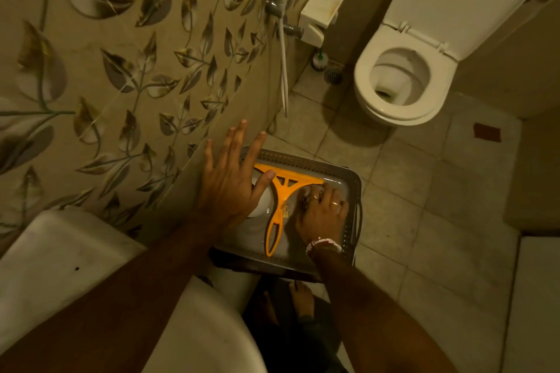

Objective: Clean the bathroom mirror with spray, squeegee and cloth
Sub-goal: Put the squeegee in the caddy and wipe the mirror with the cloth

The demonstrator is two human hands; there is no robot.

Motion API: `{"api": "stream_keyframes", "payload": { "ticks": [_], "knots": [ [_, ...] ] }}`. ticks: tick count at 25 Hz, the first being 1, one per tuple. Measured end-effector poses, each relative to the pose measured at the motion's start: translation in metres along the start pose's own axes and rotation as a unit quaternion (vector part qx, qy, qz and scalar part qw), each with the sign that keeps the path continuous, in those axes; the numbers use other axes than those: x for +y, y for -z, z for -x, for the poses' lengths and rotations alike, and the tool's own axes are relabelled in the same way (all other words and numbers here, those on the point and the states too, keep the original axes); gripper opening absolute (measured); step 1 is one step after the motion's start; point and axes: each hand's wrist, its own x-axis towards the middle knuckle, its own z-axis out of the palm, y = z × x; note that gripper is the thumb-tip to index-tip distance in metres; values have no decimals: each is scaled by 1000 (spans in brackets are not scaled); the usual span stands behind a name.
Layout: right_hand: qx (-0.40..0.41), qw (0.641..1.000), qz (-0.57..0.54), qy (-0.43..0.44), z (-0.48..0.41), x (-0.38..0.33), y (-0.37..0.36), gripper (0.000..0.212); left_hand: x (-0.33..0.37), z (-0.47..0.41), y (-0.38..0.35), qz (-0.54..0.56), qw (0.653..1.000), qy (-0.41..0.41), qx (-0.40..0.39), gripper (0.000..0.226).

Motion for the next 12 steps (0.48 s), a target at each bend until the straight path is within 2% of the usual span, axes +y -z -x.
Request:
{"api": "stream_keyframes", "payload": {
  "ticks": [2, 4, 8, 12],
  "knots": [
    [-90, 994, -45, -49, -2, 12, -3, 73, 1, 2, -3, -1, 1000, -3, -9, 73],
    [-126, 988, -76, -57, -3, 19, -4, 69, 2, 4, -4, -5, 1000, -4, -10, 73],
    [-69, 988, -134, -31, -1, 22, 20, 54, 11, 0, 12, 9, 1000, 13, -2, 72],
    [14, 966, -260, 7, 1, 2, 80, 46, 29, -9, 55, 44, 998, 33, 14, 72]
  ]
}}
